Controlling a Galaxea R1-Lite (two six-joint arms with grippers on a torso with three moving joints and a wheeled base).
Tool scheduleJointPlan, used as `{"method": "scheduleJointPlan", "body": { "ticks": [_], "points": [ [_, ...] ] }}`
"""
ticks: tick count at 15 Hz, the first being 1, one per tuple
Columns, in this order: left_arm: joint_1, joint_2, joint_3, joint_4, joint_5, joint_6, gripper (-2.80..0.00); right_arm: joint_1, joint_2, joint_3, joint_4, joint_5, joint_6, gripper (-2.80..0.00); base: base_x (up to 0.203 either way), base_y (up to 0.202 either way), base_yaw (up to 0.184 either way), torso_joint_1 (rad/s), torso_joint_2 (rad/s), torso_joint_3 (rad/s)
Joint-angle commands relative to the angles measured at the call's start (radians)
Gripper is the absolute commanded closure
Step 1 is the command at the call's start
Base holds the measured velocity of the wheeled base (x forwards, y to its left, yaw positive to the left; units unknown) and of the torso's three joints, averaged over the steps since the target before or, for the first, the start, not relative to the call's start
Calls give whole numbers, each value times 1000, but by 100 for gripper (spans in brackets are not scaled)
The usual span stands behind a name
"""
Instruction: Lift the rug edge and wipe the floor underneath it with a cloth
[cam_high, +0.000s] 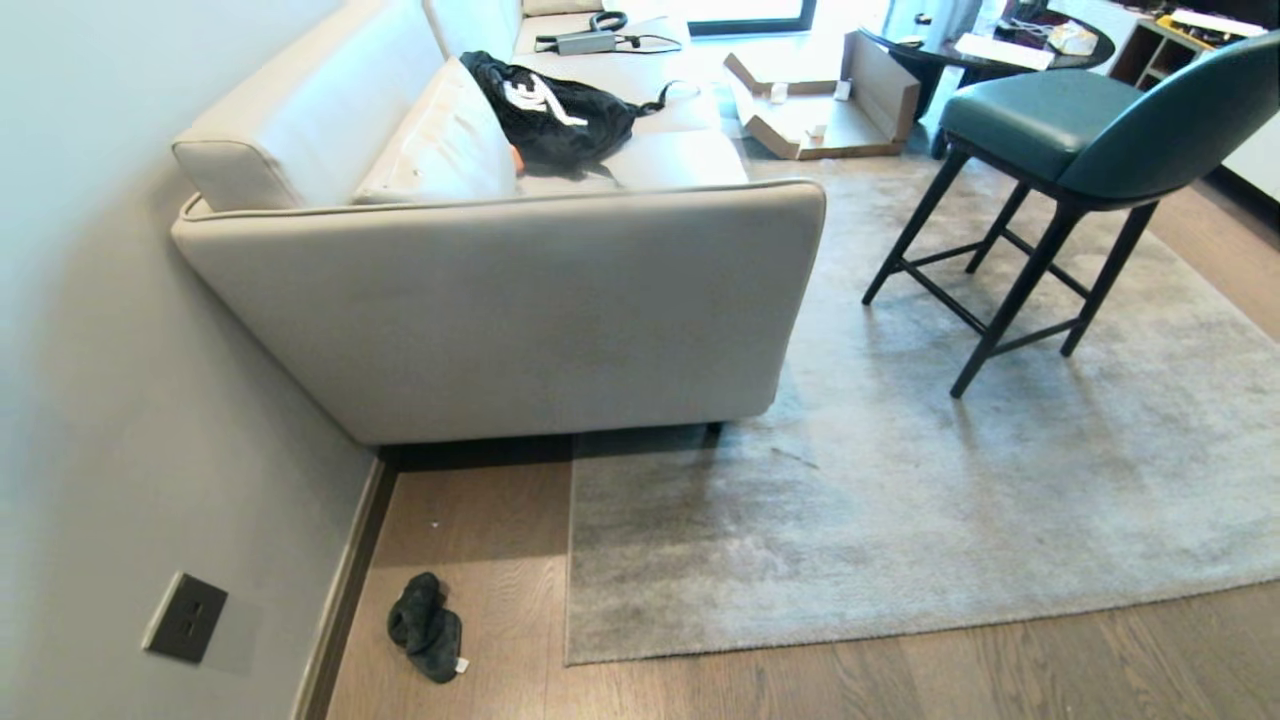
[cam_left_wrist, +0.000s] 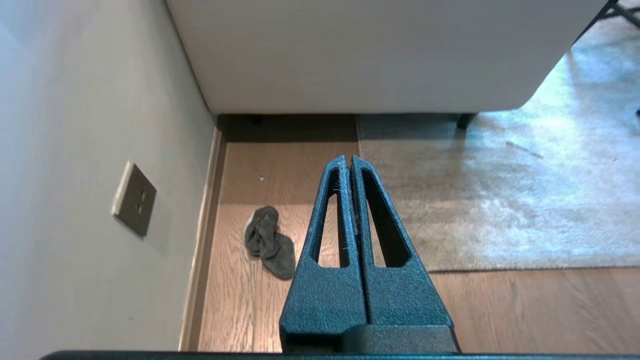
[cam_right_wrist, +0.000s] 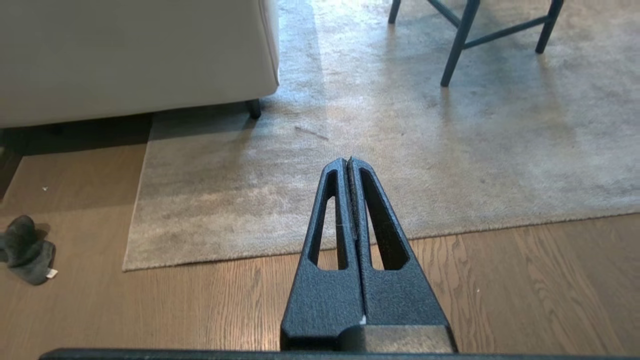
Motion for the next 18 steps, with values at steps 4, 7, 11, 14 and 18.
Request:
{"method": "scheduleJointPlan", "body": {
  "ticks": [4,7,11,14,18],
  "points": [
    [0,0,0,0,0,-1,0,0,0,0,0,0,-2,0,0,0,0,30,-448,-399],
    [0,0,0,0,0,-1,0,0,0,0,1,2,-21,0,0,0,0,101,-464,-380],
    [0,0,0,0,0,-1,0,0,0,0,2,13,-66,0,0,0,0,122,-484,-368],
    [0,0,0,0,0,-1,0,0,0,0,2,13,-66,0,0,0,0,160,-515,-364],
    [0,0,0,0,0,-1,0,0,0,0,2,13,-66,0,0,0,0,182,-542,-362]
  ]
}}
